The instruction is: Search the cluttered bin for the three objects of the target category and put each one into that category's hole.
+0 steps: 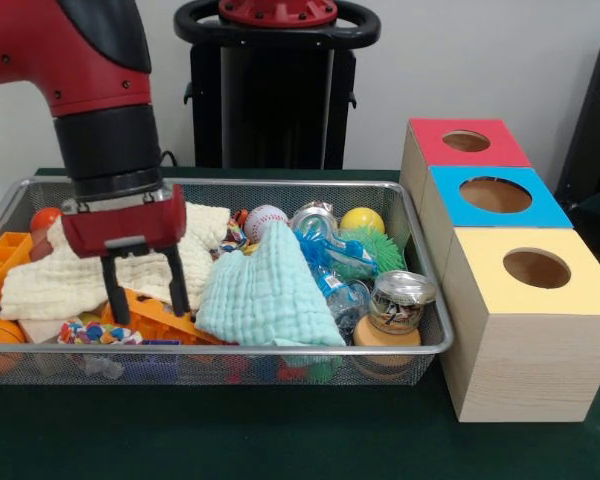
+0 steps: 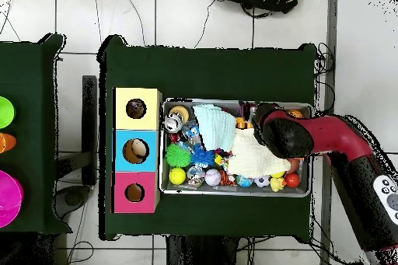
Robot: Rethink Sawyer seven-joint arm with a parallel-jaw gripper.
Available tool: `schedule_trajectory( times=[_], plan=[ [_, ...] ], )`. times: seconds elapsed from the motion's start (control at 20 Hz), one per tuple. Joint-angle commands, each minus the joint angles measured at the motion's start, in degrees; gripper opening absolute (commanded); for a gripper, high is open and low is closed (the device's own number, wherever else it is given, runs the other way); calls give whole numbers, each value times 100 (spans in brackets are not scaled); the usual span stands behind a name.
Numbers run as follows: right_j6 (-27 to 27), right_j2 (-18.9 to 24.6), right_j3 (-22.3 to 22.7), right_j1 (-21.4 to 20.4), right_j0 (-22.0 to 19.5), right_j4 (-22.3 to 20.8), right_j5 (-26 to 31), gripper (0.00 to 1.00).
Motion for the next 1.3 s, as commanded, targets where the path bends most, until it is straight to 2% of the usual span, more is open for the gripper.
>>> schedule_trajectory(
  times=[0.05, 0.2, 0.4, 0.55, 0.8, 0.9, 1.0, 1.05, 1.2, 1.3],
  plan=[
    [-2051, 281, 839, -760, -397, 130, 538, 100],
    [-1939, 305, 1078, -1103, -444, 110, 443, 100],
    [-1652, 161, 1178, -1367, -257, -96, 300, 100],
    [-865, -160, 1462, -1739, 73, -404, -53, 100],
    [340, -802, 1373, -1709, 628, -1102, -1011, 100],
    [1131, -1386, 1264, -1506, 1176, -1560, -1506, 100],
    [1907, -2194, 1150, -1354, 1852, -1830, -2197, 100],
    [2139, -2585, 1107, -1307, 2152, -1836, -2505, 100],
    [2270, -3575, 1010, -1157, 2827, -1446, -3218, 100],
    [2016, -3721, 992, -956, 2821, -1143, -3344, 100]
  ],
)
